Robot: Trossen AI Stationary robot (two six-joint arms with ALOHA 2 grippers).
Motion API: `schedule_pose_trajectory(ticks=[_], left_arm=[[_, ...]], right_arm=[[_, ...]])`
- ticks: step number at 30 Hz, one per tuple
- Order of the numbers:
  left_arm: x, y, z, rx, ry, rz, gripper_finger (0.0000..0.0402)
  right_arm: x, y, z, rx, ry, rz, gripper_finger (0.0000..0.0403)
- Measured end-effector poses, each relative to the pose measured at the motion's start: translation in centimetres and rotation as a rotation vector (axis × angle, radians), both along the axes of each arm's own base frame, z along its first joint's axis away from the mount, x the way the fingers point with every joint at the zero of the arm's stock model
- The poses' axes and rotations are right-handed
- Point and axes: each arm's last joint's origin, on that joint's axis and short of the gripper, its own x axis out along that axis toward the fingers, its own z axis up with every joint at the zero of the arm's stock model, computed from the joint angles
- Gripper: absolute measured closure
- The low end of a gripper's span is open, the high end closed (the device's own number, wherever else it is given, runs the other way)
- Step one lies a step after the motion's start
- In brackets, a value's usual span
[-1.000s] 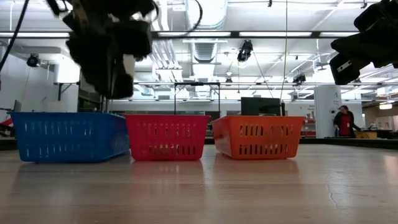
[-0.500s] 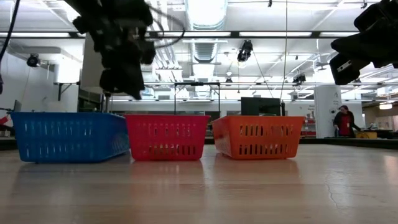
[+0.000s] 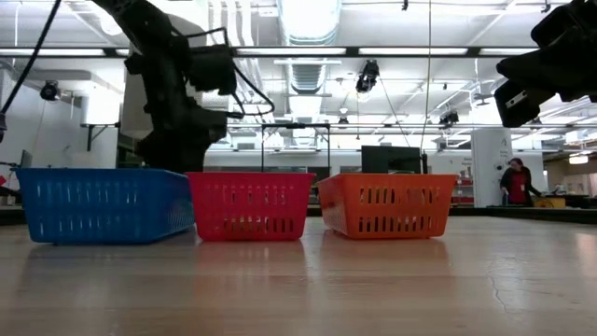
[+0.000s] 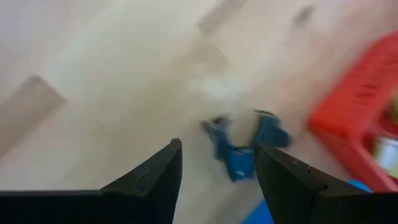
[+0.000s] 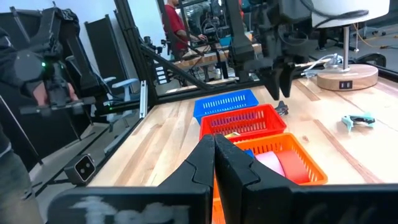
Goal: Pick and place Stapler, Stapler remover, tape
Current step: Put the dark blue staple remover into the blue bin
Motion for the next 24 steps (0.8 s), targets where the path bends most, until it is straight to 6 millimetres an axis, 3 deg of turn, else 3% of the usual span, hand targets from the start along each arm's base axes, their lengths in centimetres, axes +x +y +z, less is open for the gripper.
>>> schedule_pose_trajectory(ticks=[17, 24], left_arm=[[1.0, 0.4, -2.7, 0.008, 0.098, -0.01, 0.0202], [1.2, 0.4, -3.3, 0.006, 0.111, -0.031, 0.0226]], right_arm=[[0.0, 0.0, 0.0, 0.0, 0.0, 0.0, 0.0394], [0.0, 0.0, 0.0, 0.0, 0.0, 0.0, 0.0394]])
